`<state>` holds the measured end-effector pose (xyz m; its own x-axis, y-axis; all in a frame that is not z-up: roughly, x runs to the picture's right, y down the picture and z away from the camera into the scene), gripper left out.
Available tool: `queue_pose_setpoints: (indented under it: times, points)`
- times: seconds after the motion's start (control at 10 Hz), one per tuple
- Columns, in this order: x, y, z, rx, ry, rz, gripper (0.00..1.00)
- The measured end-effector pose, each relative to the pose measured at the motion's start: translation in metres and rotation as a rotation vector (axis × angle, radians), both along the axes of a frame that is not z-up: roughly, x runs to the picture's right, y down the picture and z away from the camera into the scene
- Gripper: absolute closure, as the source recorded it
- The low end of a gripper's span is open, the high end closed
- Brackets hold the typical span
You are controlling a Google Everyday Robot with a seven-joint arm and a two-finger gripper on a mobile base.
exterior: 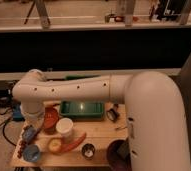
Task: Place sponge in plastic cup
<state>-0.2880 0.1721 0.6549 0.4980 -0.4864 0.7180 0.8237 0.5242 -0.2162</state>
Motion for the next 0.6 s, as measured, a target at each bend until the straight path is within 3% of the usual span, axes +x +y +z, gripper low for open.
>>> queue_pose_setpoints:
  times: [0.6]
  points:
    - [-0.001, 0.02, -0.013, 0.022, -0.088, -0.065, 0.98]
